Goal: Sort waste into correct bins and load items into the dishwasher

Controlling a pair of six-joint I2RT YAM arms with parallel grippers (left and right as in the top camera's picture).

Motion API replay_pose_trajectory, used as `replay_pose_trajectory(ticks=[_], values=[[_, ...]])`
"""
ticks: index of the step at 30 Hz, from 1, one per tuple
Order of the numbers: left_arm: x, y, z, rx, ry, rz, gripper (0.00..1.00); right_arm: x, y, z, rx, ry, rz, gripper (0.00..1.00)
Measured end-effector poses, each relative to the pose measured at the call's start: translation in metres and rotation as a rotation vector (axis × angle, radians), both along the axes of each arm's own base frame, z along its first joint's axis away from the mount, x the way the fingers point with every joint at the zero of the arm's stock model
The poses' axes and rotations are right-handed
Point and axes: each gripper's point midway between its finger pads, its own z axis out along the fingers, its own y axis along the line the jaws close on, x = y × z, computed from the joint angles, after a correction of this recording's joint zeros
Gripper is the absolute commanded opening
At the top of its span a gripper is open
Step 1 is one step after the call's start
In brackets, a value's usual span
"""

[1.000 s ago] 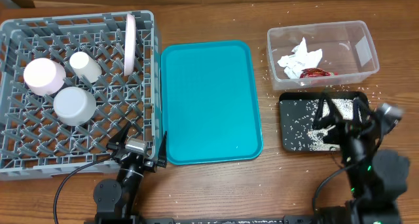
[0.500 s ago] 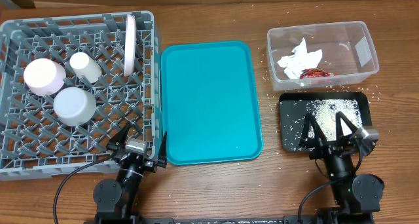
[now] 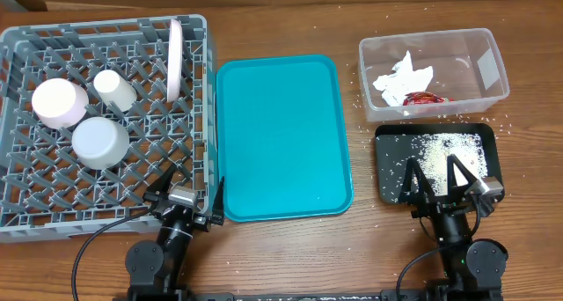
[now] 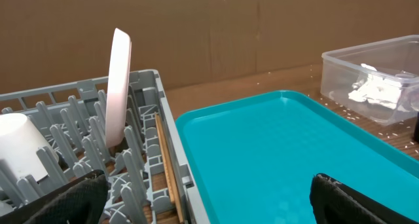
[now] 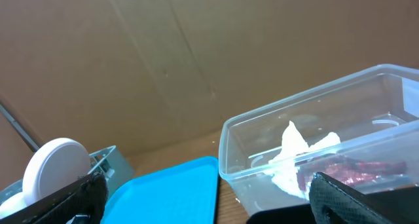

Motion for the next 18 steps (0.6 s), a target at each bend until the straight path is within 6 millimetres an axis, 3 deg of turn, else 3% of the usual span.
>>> replay_pose_trajectory(ticks=[7, 11, 18], values=[[0.000, 0.000, 0.000, 0.000, 0.000, 0.000, 1.00, 0.000, 0.000, -0.006, -0.062, 0.013, -0.005, 1.00], [0.000, 0.000, 0.000, 0.000, 0.000, 0.000, 1.00, 0.001, 0.000, -0.029, -0.122, 0.099, -0.005, 1.00], [0.000, 0.000, 0.000, 0.000, 0.000, 0.000, 1.00, 0.001, -0.001, -0.030, -0.187, 0.091, -0.012, 1.00]])
